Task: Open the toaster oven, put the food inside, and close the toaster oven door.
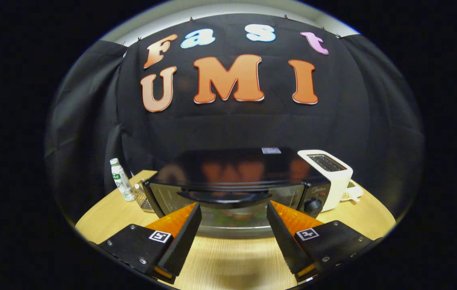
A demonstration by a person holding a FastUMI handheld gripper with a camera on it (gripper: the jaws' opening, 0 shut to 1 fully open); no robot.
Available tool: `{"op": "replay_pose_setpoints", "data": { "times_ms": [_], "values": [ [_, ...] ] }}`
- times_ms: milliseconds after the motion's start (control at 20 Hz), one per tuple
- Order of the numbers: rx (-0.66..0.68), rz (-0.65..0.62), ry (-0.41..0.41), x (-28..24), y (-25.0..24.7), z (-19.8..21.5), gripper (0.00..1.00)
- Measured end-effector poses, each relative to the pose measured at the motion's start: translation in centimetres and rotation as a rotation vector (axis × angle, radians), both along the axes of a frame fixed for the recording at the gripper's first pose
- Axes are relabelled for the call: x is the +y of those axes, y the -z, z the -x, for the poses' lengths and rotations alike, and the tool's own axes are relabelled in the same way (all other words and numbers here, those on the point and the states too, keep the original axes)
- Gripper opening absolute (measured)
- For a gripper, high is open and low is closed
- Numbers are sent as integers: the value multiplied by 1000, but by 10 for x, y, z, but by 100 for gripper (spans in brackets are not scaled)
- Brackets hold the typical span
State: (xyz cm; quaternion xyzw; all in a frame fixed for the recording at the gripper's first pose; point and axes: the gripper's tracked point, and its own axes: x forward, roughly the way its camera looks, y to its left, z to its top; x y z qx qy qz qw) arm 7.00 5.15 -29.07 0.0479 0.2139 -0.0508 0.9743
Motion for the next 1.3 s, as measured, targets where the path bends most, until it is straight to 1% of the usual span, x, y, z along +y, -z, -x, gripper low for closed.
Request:
{"op": "replay_pose_setpoints", "data": {
  "times_ms": [150,300,500,650,750,800,950,1000,1150,1300],
  "values": [
    [-114,36,0,-7,-48,0,97],
    [-230,58,9,-15,-104,9,97],
    [-314,98,1,-29,-163,33,97],
    [-359,137,1,-41,-200,52,97],
    [-367,178,6,-48,-219,66,97],
    [-368,176,-5,-47,-228,73,97],
    [-368,109,-58,-36,-252,92,97],
    [-375,106,-69,-36,-259,96,97],
    [-401,148,-66,-46,-277,105,97],
    [-406,131,-80,-45,-283,112,97]
  ]
}}
